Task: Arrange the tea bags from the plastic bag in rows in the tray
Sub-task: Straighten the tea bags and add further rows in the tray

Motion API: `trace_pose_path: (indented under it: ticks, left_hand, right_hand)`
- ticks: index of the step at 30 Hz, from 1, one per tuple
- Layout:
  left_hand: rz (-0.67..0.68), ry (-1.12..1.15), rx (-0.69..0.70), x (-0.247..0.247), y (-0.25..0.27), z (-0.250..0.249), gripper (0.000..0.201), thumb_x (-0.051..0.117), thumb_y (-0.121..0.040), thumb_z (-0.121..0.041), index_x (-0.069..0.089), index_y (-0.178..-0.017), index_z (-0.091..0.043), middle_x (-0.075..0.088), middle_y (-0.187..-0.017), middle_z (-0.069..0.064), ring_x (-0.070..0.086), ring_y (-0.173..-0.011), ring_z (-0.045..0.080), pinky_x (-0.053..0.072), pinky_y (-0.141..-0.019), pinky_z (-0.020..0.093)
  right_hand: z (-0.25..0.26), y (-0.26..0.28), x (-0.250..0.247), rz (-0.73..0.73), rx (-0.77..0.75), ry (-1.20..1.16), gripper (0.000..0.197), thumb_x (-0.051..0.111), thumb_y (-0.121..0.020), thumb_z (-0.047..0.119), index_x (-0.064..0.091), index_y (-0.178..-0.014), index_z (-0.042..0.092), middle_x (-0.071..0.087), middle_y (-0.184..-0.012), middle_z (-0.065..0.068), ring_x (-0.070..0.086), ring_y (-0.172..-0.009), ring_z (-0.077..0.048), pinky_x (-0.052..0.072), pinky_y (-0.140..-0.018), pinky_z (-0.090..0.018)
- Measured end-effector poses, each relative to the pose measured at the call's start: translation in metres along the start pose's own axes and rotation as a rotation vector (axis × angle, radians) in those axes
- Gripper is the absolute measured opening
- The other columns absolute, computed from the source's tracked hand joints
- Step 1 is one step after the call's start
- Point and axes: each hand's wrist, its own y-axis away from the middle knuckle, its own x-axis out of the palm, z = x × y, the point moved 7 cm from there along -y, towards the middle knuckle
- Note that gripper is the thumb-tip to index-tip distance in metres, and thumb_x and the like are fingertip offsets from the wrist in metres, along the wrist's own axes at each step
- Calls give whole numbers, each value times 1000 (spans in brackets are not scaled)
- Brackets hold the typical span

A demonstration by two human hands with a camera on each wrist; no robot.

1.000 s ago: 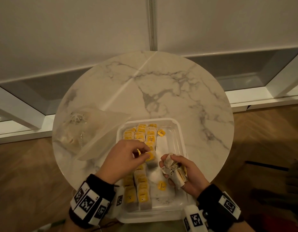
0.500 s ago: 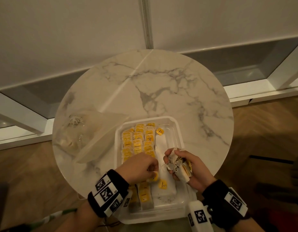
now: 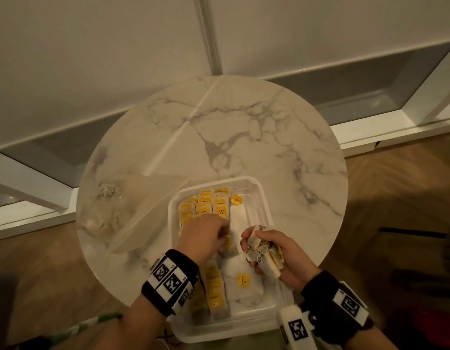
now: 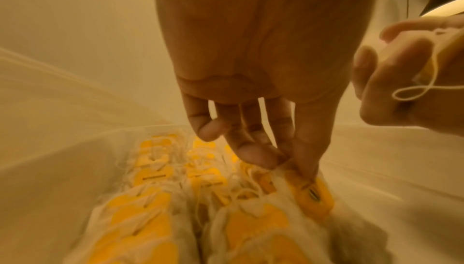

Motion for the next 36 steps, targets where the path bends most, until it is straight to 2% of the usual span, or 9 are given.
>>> trace_pose_path:
  ticks: [2,6,9,13,16,19,27,32,36]
  left_hand:
    - [-18,15,-15,-3,-1,1,10,63,-85,-25,57,-85,-32,54,-86,-13,59,-92,15,37,-66,28]
    - [-48,43,-18,-7,2,-2,20,63,-83,-27,62,-102,-31,57,-94,-13,56,-94,13,38,-66,28]
    - [-57,83,22,-9,12,-7,10,61,-87,-32,61,-96,-30,54,-87,-14,56,-87,10,37,-63,26]
    - [101,49,139,5,28,-22,19,56,-91,-35,63,-106,-27,61,-100,-8,57,-96,14,46,-72,30]
    - [224,-15,158,20,33,-24,30,53,-93,-33,62,-122,-25,57,-115,-5,55,-107,16,41,-75,28]
    - [256,-30,133,28,34,-18,33,54,-94,-32,62,-125,-27,55,-119,-5,57,-107,17,41,-75,28]
    - [170,-41,152,19,31,-20,24,51,-95,-32,65,-112,-23,54,-109,-5,59,-97,19,47,-71,32]
    - [182,-49,123,22,29,-18,30,52,-95,-35,62,-120,-22,50,-116,-2,59,-97,21,50,-74,35]
    - [96,34,118,11,32,-18,29,50,-96,-38,62,-119,-24,51,-114,-5,57,-98,17,49,-74,34]
  right_hand:
    - [-2,-1,-2,5,12,6,30,59,-83,27,65,-99,3,59,-87,-16,59,-62,-22,49,-49,-27]
    - [-2,-1,-2,11,21,-11,29,58,-84,25,64,-99,2,59,-87,-16,59,-62,-22,49,-49,-27]
    - [-2,0,-2,8,22,-23,29,56,-84,24,64,-98,1,59,-87,-17,59,-62,-22,50,-49,-26]
    - [-2,-1,-1,13,26,7,30,55,-85,26,64,-101,2,59,-89,-16,58,-62,-23,48,-48,-26]
    - [-4,-1,-2,12,26,5,31,57,-84,26,63,-101,1,60,-89,-16,58,-62,-23,48,-49,-26]
    - [-6,-2,-3,22,34,30,35,64,-80,31,65,-101,3,60,-92,-16,58,-63,-24,47,-49,-27]
    - [-7,-3,-5,15,20,68,36,66,-77,36,68,-99,8,62,-90,-13,58,-65,-23,43,-55,-30]
    - [-7,-3,-5,0,21,90,36,66,-77,36,68,-99,8,62,-90,-14,58,-65,-23,41,-56,-31]
    - [-6,-2,-5,-23,31,95,37,66,-77,36,67,-99,7,62,-90,-14,58,-63,-23,44,-51,-28]
